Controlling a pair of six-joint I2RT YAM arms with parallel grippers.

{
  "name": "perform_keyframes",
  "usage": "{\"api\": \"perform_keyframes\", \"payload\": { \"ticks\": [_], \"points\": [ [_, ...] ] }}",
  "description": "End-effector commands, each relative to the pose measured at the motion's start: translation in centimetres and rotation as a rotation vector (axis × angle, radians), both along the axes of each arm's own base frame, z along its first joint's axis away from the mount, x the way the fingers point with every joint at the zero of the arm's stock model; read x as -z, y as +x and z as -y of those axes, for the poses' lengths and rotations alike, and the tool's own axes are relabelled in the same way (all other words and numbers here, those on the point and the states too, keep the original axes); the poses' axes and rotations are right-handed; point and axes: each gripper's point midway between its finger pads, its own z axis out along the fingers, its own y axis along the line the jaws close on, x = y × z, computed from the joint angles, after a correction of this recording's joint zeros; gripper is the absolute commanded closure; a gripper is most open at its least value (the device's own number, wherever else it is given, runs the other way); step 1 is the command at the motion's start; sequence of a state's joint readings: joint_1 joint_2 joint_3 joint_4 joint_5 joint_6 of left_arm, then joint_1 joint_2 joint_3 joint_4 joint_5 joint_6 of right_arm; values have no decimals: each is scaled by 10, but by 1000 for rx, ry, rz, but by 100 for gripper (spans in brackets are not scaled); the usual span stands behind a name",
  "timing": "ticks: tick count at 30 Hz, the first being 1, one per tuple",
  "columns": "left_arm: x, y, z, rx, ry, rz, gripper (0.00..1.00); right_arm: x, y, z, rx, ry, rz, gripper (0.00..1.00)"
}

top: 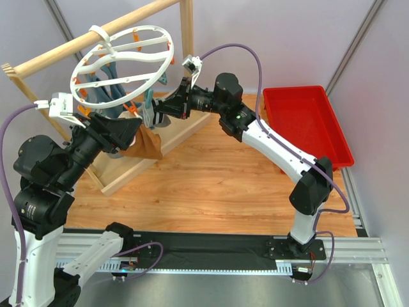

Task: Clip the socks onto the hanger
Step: Clamp the sock onto the hanger.

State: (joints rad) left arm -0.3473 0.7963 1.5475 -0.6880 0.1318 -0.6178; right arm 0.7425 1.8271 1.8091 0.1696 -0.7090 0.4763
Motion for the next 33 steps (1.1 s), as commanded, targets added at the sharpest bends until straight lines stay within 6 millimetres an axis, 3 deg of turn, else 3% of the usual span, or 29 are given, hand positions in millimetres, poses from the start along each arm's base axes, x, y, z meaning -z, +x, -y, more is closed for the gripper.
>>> {"api": "perform_keyframes", "payload": {
  "ticks": [1, 4, 7, 11, 12, 23, 33],
  "points": [
    [-12, -6, 3, 30, 4, 39, 29, -40, -26, 18, -29, 62, -15, 93],
    [-12, -2, 8, 49, -10, 27, 29, -42, -33, 26, -20, 13, -63, 100],
    [-12, 4, 17, 82, -44, 10, 28, -42, -41, 34, -11, -70, -118, 100],
    [-10, 18, 24, 85, -78, -8, 28, -51, -49, 45, -42, -111, -196, 100],
    [-14, 22, 26, 88, -88, 2, 28, -62, -52, 48, -55, -100, -186, 100],
    [-20, 66, 29, 8, -176, -26, 25, -56, -51, 47, -76, -147, -206, 100],
    [-15, 88, 28, -42, -207, -23, 23, -55, -49, 44, -85, -142, -209, 100]
  ]
}}
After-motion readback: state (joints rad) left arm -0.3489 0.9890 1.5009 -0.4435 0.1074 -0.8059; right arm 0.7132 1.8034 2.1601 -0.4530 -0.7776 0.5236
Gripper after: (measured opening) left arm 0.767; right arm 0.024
